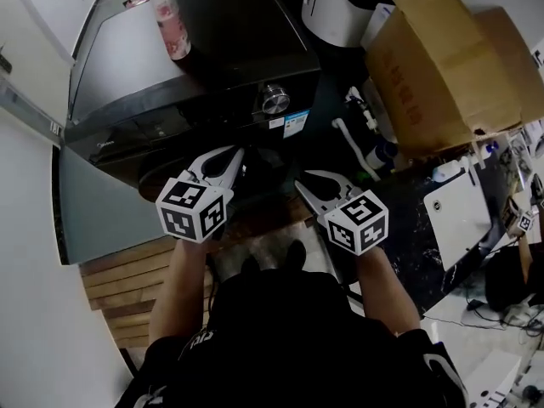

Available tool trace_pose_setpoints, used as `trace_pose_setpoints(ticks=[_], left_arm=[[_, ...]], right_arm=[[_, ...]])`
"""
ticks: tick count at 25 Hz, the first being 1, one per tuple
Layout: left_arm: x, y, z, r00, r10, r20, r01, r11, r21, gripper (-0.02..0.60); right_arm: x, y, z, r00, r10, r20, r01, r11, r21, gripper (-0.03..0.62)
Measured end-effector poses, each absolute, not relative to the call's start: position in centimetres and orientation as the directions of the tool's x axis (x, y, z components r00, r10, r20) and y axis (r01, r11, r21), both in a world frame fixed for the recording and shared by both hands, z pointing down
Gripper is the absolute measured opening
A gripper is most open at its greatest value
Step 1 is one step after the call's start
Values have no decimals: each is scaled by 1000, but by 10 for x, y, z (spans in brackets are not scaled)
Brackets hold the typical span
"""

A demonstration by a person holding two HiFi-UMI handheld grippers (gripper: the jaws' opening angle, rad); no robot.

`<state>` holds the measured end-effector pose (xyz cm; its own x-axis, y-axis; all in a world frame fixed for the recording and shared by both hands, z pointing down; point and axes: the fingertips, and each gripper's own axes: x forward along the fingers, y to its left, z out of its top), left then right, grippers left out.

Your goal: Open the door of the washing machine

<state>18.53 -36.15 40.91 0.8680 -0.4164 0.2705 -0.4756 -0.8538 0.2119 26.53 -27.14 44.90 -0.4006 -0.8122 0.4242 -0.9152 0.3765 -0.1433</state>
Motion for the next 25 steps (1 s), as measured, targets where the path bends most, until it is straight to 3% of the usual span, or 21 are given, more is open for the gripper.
trace_pose_setpoints(ticks=[10,25], left_arm=[[179,-373,414,824,-478,303,-549,-806,222,9],[159,-375,418,791,-526,313,-600,-767,226,8]], right_arm=[[249,-329,471,-535,-693,483,-829,542,-140,132],[229,-389,522,-495,-602,627,-766,643,13,167]])
